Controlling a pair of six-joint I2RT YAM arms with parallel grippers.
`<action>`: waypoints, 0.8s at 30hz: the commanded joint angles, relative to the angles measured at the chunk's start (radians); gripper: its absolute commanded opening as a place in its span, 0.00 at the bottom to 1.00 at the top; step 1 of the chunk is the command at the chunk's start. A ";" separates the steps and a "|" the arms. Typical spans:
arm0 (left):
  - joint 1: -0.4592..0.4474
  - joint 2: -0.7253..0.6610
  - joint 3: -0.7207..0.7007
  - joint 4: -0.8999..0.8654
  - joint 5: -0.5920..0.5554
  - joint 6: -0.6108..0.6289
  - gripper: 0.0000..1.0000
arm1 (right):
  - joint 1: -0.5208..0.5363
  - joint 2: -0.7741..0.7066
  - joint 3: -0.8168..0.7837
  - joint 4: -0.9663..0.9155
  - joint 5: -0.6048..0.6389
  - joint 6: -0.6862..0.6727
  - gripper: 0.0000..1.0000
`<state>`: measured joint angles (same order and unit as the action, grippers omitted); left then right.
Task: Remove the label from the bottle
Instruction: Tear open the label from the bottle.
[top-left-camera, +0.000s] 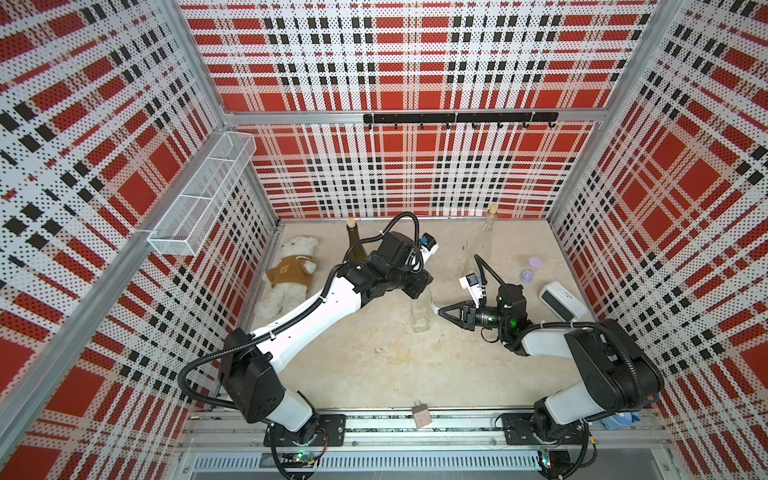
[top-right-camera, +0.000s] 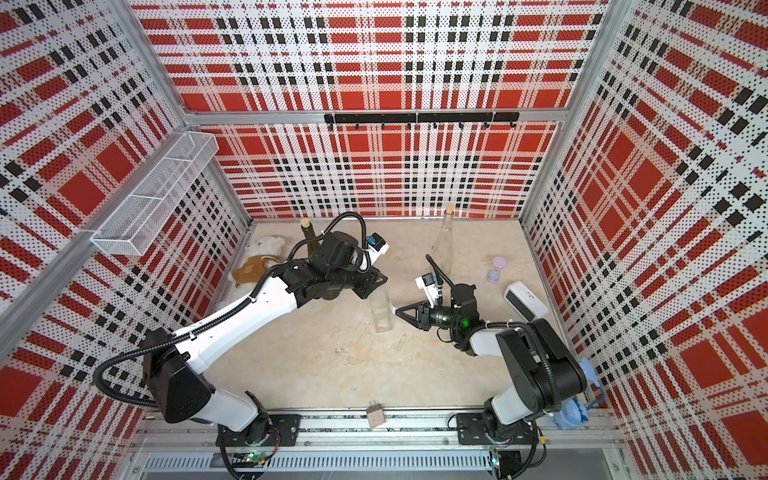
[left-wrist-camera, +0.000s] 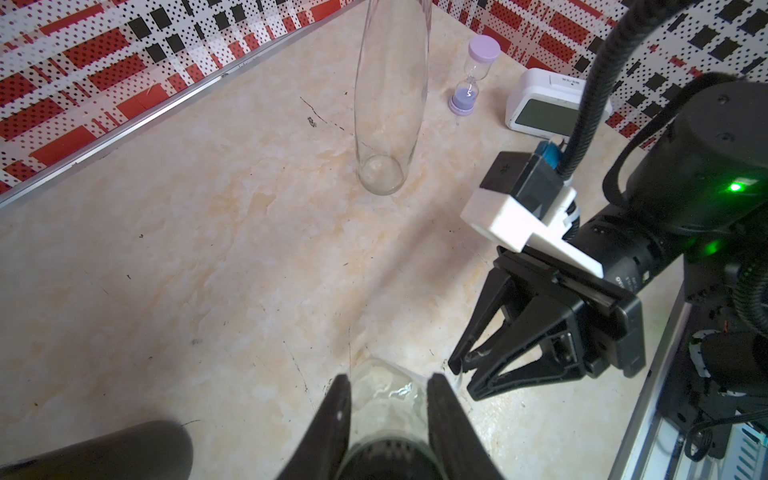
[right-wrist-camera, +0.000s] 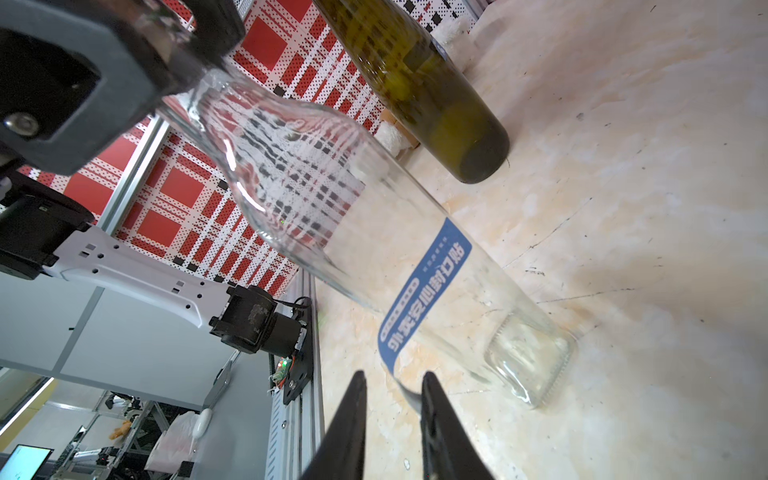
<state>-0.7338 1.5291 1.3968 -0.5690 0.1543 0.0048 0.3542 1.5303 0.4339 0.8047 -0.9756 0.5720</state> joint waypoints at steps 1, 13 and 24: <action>0.002 0.016 0.007 -0.049 0.002 -0.008 0.25 | 0.008 0.004 0.027 0.018 0.003 -0.027 0.24; 0.003 0.020 0.008 -0.049 0.003 -0.007 0.25 | 0.007 -0.010 0.019 0.018 0.010 -0.023 0.00; 0.003 0.020 0.004 -0.059 0.011 0.000 0.25 | -0.044 -0.103 0.012 -0.151 0.097 -0.097 0.00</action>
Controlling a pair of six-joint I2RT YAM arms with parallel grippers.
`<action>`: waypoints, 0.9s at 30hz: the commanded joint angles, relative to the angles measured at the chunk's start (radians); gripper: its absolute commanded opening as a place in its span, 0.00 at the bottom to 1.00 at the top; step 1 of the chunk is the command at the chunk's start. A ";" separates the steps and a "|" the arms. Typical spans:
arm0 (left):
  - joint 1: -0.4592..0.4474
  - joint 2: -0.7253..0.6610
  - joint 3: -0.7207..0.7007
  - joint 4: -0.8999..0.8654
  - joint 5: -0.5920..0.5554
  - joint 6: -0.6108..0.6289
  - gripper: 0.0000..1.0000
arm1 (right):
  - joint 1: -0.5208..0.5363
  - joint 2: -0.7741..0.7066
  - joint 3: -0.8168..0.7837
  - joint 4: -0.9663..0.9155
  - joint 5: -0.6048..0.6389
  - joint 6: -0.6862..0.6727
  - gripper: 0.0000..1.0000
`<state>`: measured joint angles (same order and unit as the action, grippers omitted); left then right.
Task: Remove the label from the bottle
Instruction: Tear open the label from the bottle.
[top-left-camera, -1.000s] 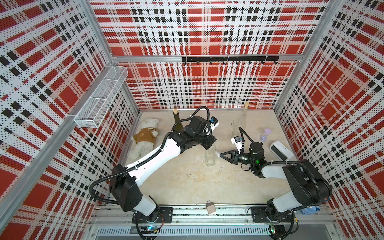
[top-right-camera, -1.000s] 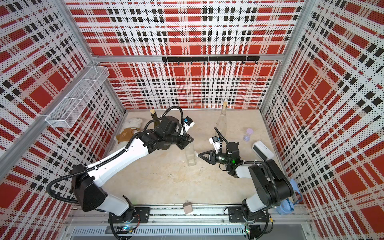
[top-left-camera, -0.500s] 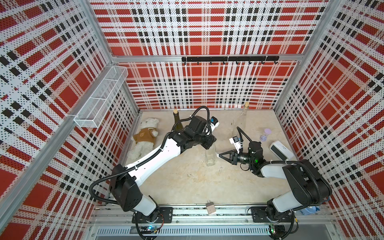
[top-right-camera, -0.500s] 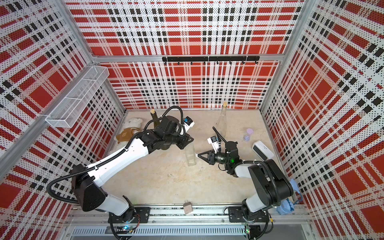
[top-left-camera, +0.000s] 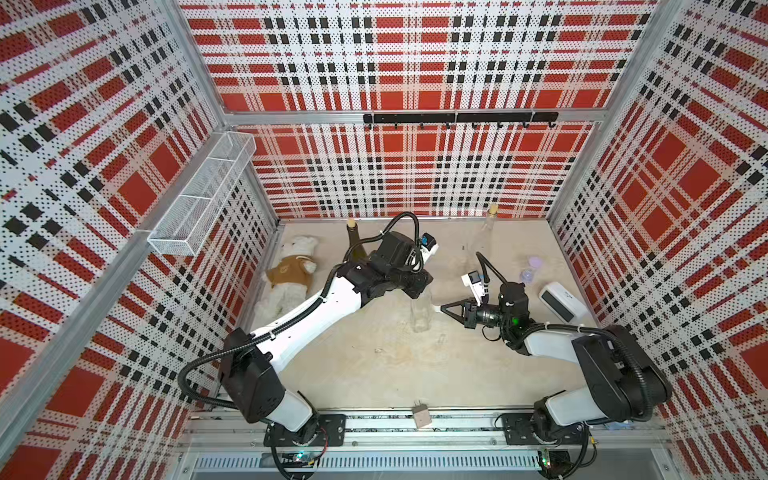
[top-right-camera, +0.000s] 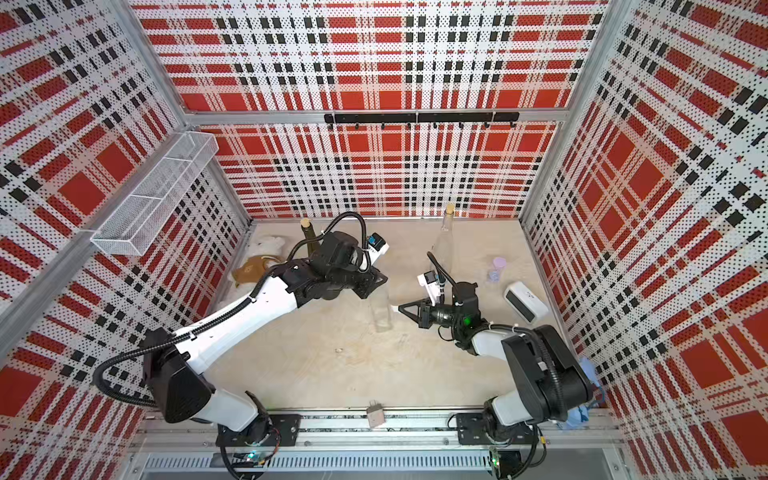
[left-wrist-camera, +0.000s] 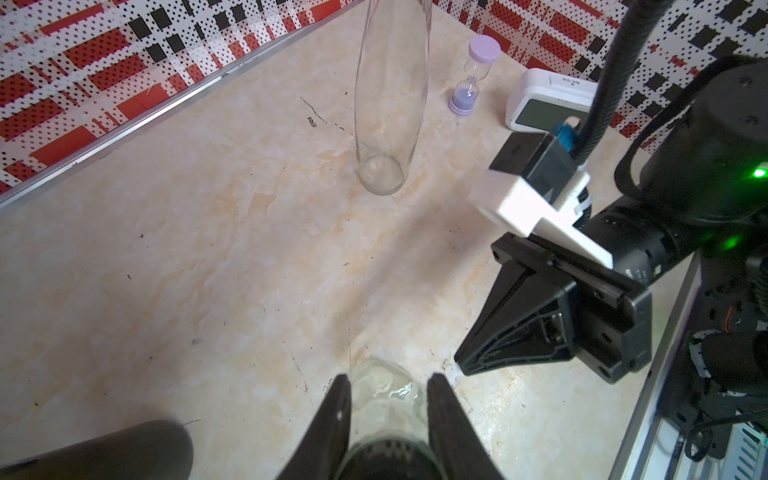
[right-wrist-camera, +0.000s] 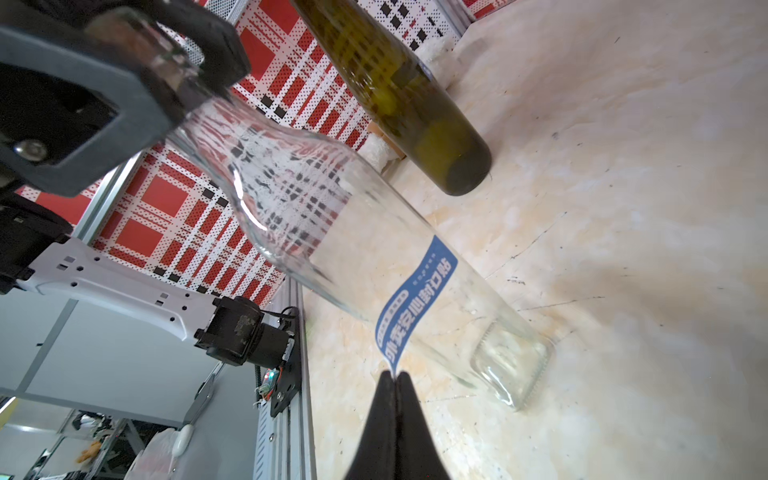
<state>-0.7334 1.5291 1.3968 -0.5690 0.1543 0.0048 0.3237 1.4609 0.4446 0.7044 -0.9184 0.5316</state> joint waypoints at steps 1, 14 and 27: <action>0.003 0.019 0.002 -0.060 0.013 0.001 0.25 | -0.016 -0.039 0.008 -0.075 0.051 -0.067 0.00; -0.006 0.005 -0.006 -0.086 0.059 0.015 0.25 | -0.016 -0.046 0.089 -0.243 0.209 -0.162 0.00; -0.020 -0.006 -0.015 -0.101 0.103 0.029 0.26 | -0.016 0.053 0.216 -0.286 0.259 -0.195 0.00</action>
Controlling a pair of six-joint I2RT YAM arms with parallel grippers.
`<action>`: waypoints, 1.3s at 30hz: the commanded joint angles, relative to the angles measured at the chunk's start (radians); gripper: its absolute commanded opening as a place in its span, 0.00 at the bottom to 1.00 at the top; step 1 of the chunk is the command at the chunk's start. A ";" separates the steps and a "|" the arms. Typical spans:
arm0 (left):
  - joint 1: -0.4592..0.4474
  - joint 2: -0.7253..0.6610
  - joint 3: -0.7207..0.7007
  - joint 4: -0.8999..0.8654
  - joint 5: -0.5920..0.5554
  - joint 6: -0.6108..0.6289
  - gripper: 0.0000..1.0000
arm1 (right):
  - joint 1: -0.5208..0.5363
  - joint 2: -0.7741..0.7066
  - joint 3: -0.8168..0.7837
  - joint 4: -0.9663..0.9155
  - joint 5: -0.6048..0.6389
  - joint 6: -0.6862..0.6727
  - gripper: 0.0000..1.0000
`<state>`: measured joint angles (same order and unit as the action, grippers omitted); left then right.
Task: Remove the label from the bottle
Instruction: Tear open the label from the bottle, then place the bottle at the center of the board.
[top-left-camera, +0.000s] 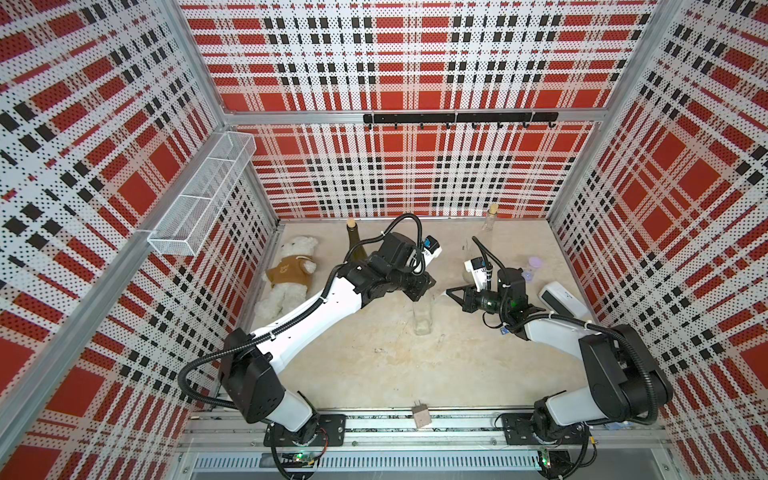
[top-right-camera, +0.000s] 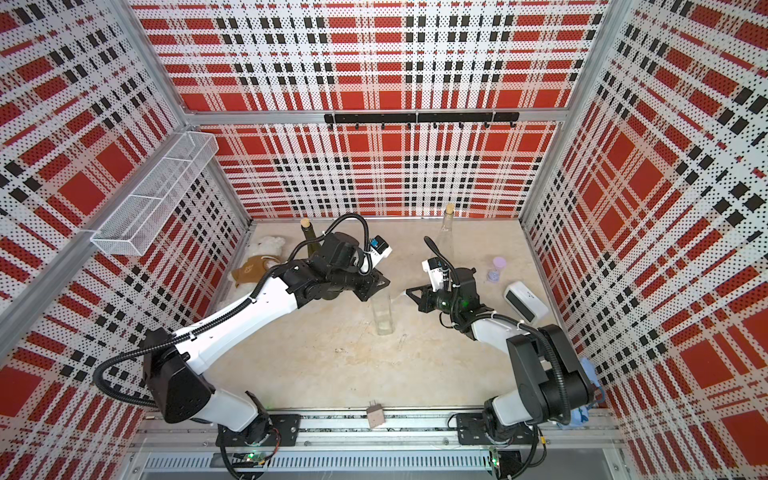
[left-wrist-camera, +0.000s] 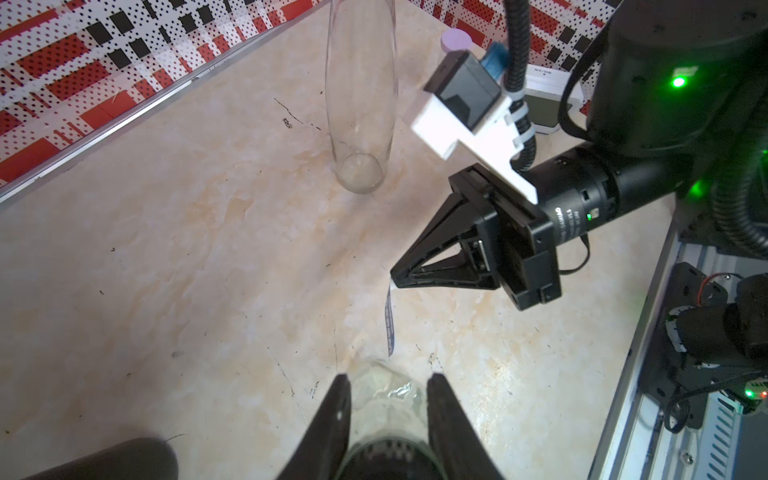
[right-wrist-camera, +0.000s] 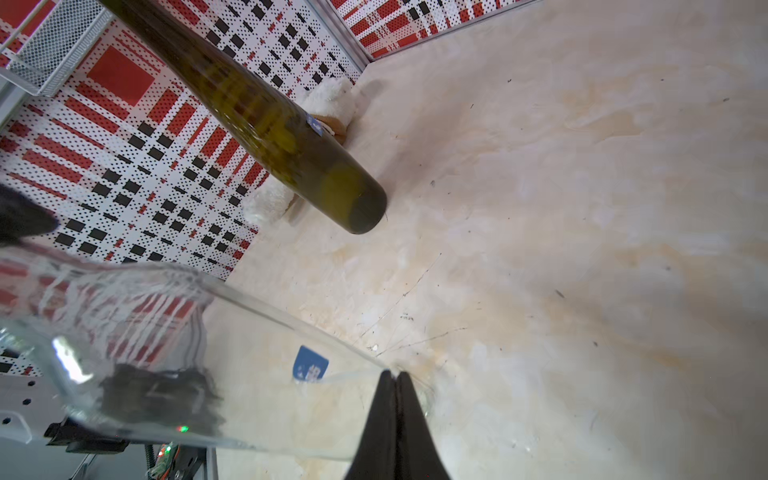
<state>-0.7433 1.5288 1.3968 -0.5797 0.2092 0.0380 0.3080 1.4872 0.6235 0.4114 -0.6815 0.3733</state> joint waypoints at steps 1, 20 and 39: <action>-0.013 -0.007 -0.015 -0.091 0.049 -0.004 0.26 | -0.001 0.037 0.046 0.006 0.024 -0.039 0.00; -0.016 -0.007 -0.018 -0.091 0.052 -0.004 0.26 | -0.014 0.124 0.132 -0.003 0.076 -0.050 0.00; -0.032 0.051 0.045 -0.045 -0.155 -0.035 0.23 | -0.074 -0.321 0.055 -0.590 0.237 -0.250 0.00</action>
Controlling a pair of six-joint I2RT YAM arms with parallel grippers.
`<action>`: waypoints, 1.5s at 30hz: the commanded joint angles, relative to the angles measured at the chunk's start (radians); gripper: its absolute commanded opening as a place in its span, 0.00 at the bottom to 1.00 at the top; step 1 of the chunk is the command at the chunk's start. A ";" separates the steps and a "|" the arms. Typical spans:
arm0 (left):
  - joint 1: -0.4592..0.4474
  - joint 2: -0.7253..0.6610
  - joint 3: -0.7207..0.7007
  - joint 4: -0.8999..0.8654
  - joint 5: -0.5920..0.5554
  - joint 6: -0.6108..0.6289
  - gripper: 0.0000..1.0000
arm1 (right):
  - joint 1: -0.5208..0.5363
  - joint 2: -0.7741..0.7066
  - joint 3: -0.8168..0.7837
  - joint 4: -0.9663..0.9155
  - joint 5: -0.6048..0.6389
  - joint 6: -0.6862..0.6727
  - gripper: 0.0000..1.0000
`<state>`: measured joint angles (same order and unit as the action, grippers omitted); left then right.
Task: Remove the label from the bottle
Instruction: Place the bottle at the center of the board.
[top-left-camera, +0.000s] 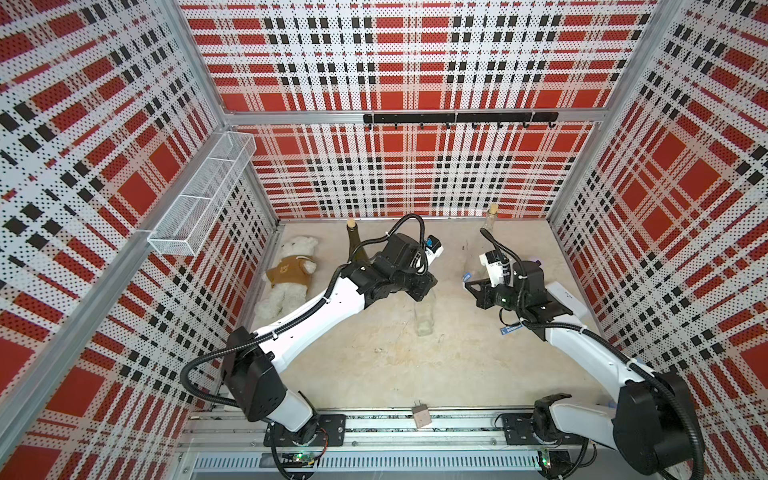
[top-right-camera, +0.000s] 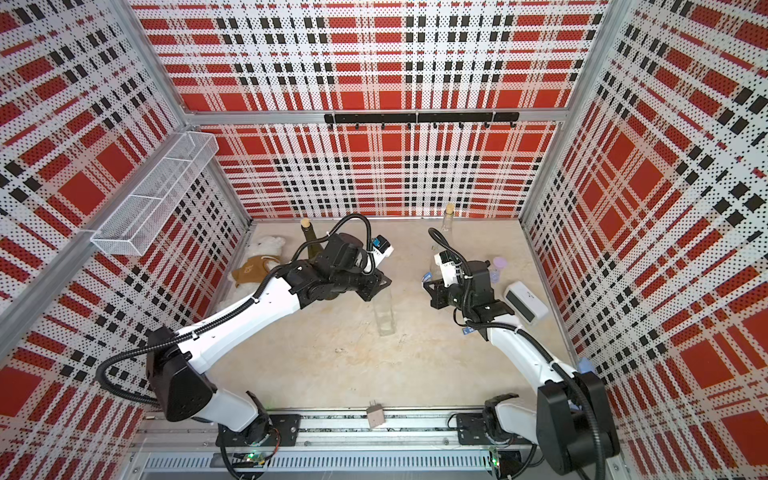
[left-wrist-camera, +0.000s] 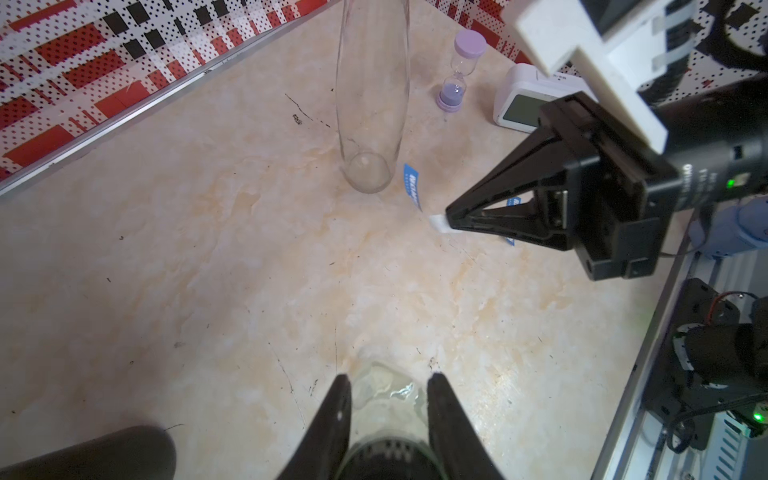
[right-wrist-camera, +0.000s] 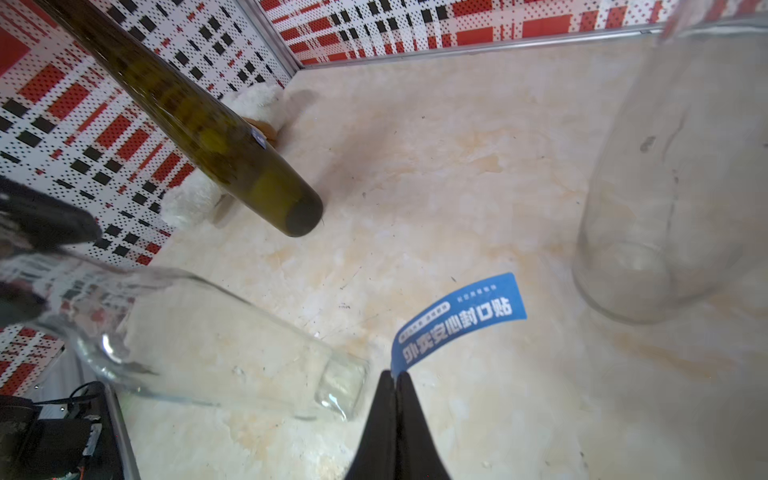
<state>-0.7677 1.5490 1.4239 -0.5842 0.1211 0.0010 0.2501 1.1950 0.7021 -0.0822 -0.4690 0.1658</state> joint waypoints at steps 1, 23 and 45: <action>-0.007 0.035 0.024 -0.040 -0.070 0.003 0.23 | -0.023 -0.041 -0.031 -0.106 0.025 -0.043 0.00; 0.024 0.151 0.143 -0.051 -0.155 0.021 0.22 | -0.050 -0.107 -0.059 -0.166 0.017 -0.042 0.00; 0.114 0.403 0.421 -0.037 -0.100 0.048 0.21 | -0.051 -0.124 -0.053 -0.223 0.030 -0.051 0.00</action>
<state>-0.6720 1.8984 1.8187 -0.6025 0.0151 0.0284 0.2050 1.0904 0.6258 -0.3069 -0.4484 0.1413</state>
